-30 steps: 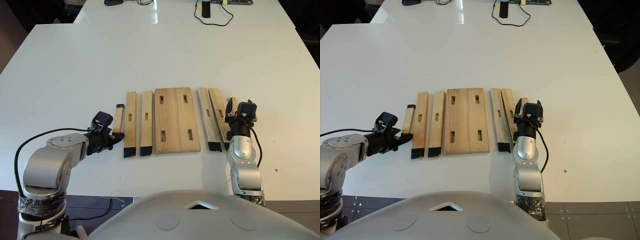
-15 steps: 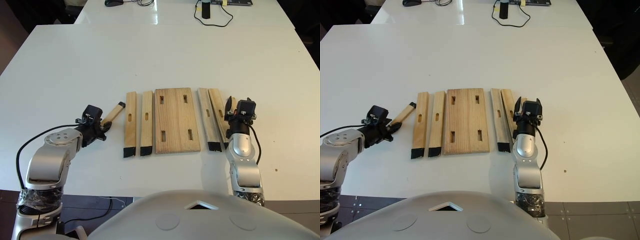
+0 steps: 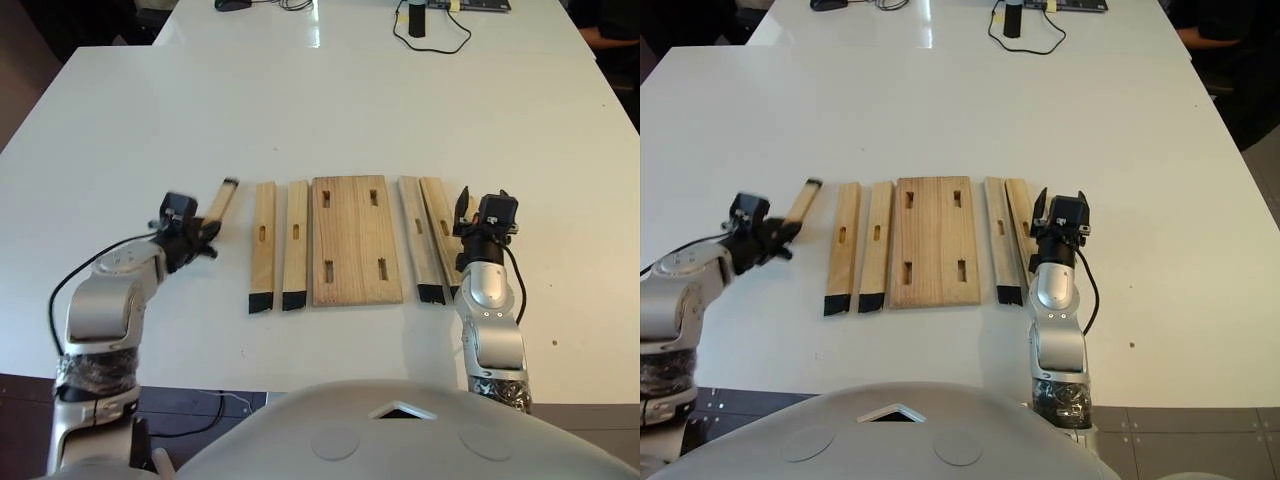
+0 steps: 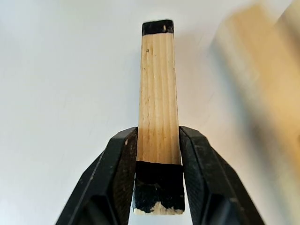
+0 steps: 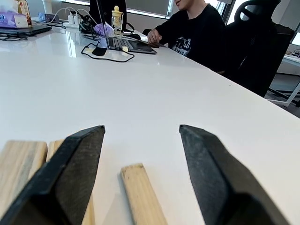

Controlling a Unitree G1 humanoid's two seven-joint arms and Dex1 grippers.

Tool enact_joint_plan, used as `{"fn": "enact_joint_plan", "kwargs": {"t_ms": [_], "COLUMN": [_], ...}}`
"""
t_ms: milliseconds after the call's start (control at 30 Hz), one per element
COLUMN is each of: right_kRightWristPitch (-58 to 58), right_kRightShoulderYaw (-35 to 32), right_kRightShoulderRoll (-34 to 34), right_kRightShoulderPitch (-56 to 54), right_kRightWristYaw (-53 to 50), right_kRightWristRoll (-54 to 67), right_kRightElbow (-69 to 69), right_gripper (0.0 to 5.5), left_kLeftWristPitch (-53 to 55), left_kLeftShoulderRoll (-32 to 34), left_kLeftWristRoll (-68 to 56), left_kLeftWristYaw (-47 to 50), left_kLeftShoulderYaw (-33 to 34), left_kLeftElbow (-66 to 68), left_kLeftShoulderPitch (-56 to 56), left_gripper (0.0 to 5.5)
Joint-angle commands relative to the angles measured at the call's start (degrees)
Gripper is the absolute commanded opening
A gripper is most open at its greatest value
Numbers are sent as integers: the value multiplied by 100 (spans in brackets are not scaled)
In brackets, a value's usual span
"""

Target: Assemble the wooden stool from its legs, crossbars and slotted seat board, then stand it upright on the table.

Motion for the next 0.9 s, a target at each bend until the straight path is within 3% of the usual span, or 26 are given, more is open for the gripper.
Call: {"fn": "enact_joint_plan", "kwargs": {"t_ms": [33, 133, 200, 333, 600, 900], "right_kRightWristPitch": [89, 845, 1427, 2187, 2933, 2990], "right_kRightShoulderYaw": [-413, -845, -969, -1111, -1177, -828], "right_kRightShoulderRoll": [-266, -598, -1317, -2464, -3511, -3826], "right_kRightShoulderPitch": [-578, -1087, -1269, -1810, -2544, -2723], "right_kRightWristYaw": [801, 2022, 2921, 3912, 4493, 4553], "right_kRightWristRoll": [1072, 3524, 5310, 7024, 8948, 8991], "right_kRightElbow": [-693, -1617, -2267, -2455, -2085, -2192], "right_gripper": [293, 293, 293, 293, 293, 293], "left_kLeftWristPitch": [-210, 632, 1104, 1372, 1218, 715], "left_kLeftShoulderRoll": [-233, -149, 133, 405, 350, 465], "left_kLeftWristRoll": [-1094, -3092, -4581, -5558, -5479, -4981], "left_kLeftWristYaw": [-394, -1027, -1696, -2473, -2864, -3075], "left_kLeftShoulderYaw": [516, 962, 1112, 933, 146, -219], "left_kLeftElbow": [-236, -564, -741, -808, -767, -1075], "left_kLeftShoulderPitch": [-1453, -2039, -2114, -2141, -2293, -2017], "left_gripper": [132, 132, 132, 132, 132, 132]}}
